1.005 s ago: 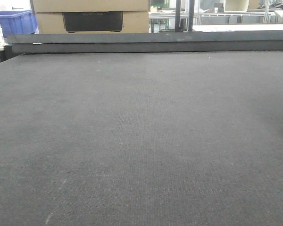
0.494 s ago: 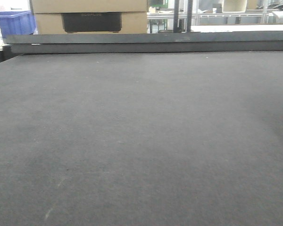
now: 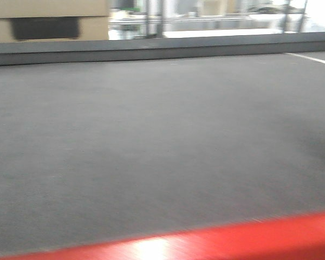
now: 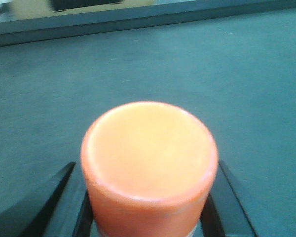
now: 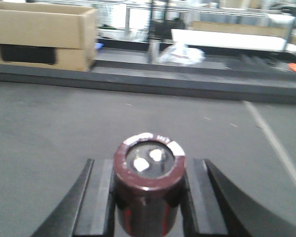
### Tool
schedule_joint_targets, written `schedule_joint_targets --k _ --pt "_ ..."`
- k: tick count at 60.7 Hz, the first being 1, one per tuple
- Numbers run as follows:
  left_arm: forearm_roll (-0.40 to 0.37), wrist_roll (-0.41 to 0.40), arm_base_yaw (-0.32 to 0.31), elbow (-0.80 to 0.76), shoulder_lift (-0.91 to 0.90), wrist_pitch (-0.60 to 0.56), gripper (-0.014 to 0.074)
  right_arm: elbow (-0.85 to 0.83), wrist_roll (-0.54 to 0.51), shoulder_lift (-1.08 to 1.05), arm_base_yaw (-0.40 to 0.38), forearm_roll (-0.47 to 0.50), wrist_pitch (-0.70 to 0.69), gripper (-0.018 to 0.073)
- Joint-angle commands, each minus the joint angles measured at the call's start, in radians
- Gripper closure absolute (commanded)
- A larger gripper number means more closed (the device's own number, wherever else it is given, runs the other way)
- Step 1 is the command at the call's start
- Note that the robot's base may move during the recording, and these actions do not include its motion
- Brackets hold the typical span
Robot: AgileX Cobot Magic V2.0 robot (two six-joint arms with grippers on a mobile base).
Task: Place cylindrical capacitor in blue bin on shelf
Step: 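Drive the base with both cylinders held to the shelf of blue bins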
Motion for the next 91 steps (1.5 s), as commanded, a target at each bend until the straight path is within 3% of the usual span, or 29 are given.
schedule_joint_targets --k 1,91 --pt "-0.008 0.002 0.002 -0.005 -0.011 -0.026 0.0707 -0.009 -0.006 -0.005 0.001 -0.001 -0.035 0.0575" --pt "0.000 0.002 0.002 -0.005 -0.011 -0.026 0.0707 -0.009 -0.006 -0.005 0.001 -0.001 -0.035 0.0575"
